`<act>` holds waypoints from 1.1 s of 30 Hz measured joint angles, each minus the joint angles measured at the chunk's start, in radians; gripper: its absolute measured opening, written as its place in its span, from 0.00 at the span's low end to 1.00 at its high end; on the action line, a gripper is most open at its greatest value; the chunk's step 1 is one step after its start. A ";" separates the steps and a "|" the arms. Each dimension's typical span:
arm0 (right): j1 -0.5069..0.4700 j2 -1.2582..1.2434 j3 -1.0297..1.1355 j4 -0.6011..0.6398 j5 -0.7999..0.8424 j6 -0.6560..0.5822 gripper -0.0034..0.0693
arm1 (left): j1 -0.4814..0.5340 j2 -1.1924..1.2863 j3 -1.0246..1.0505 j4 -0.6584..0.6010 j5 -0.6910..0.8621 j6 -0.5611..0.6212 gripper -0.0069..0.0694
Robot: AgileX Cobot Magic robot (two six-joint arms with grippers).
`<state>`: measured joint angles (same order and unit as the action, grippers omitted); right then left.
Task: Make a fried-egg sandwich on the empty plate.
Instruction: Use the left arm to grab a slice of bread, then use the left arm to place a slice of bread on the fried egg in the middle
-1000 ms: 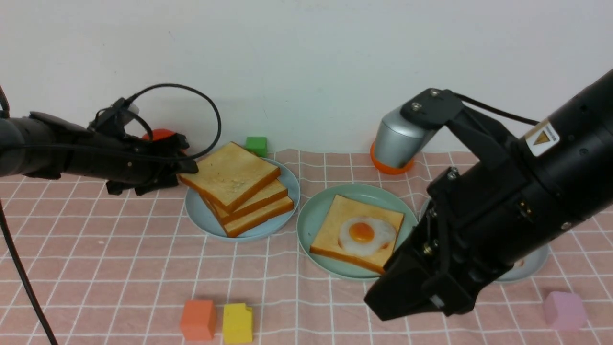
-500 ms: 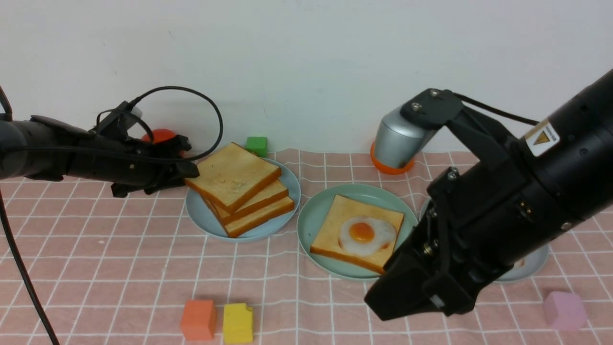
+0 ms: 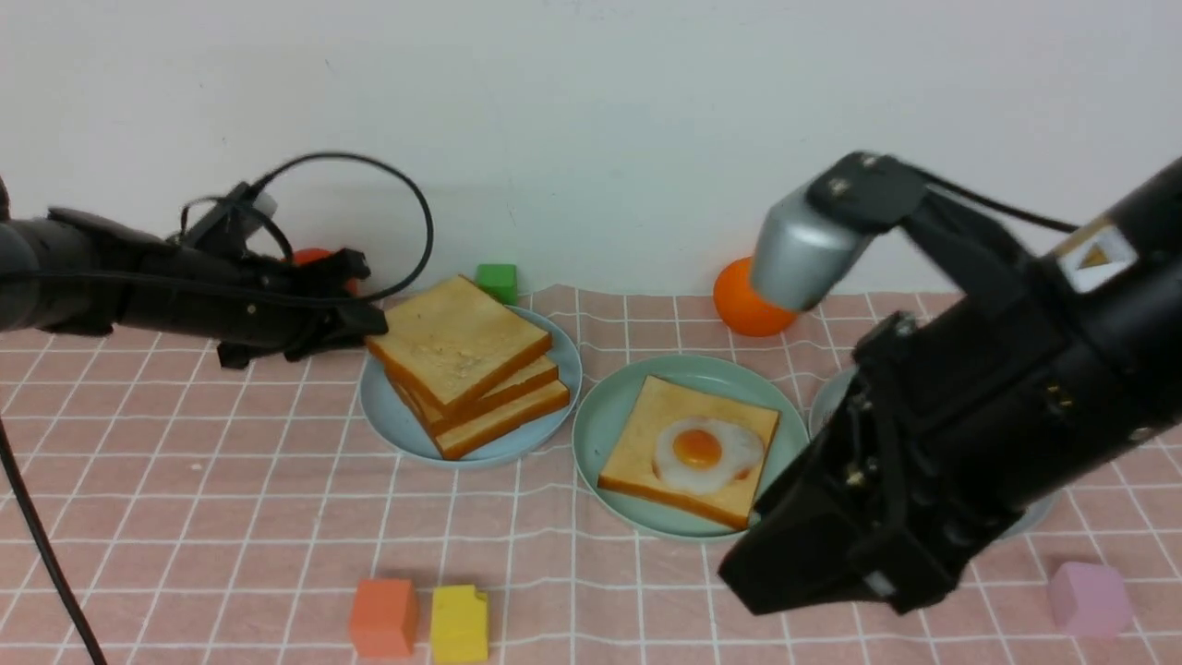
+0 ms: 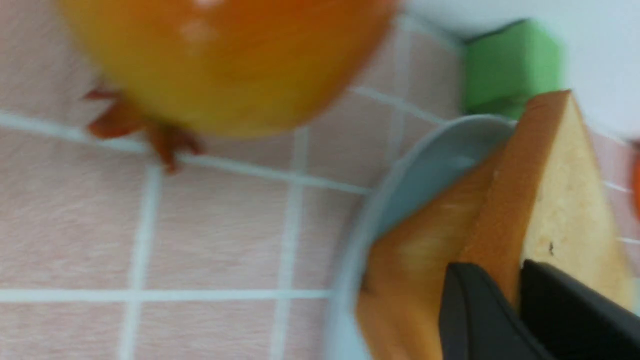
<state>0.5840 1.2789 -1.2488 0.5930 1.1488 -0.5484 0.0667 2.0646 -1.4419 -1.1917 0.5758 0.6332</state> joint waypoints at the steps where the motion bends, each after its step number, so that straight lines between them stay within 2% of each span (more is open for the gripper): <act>1: 0.000 -0.013 -0.006 -0.008 0.004 0.009 0.61 | 0.000 -0.022 0.000 0.002 0.011 0.000 0.28; 7: 0.000 -0.086 -0.042 -0.121 0.025 0.106 0.61 | -0.002 -0.148 0.000 -0.004 0.128 -0.005 0.28; 9: 0.000 -0.120 -0.044 -0.214 0.034 0.182 0.61 | -0.018 -0.198 0.005 -0.029 0.187 -0.010 0.27; 14: 0.000 -0.169 -0.039 -0.450 0.052 0.355 0.61 | -0.148 -0.275 0.076 -0.067 0.212 -0.012 0.27; 15: 0.000 -0.171 -0.039 -0.450 0.053 0.355 0.61 | -0.155 -0.275 0.080 -0.068 0.211 -0.012 0.27; 19: 0.000 -0.215 0.011 -0.508 0.055 0.417 0.61 | -0.328 -0.249 0.152 -0.082 0.082 -0.017 0.27; 21: 0.000 -0.221 0.021 -0.512 0.055 0.424 0.61 | -0.356 -0.236 0.155 -0.090 0.044 -0.016 0.27; 23: 0.000 -0.232 0.031 -0.522 0.055 0.440 0.61 | -0.409 -0.198 0.159 -0.126 -0.065 -0.016 0.27; 27: 0.000 -0.251 0.032 -0.525 0.056 0.454 0.61 | -0.435 -0.140 0.159 -0.201 -0.187 -0.004 0.27; 33: 0.000 -0.295 0.032 -0.507 0.060 0.464 0.60 | -0.436 -0.033 0.159 -0.339 -0.276 0.004 0.27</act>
<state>0.5840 0.9843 -1.2173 0.0857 1.2087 -0.0839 -0.3691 2.0318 -1.2833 -1.5312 0.2999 0.6377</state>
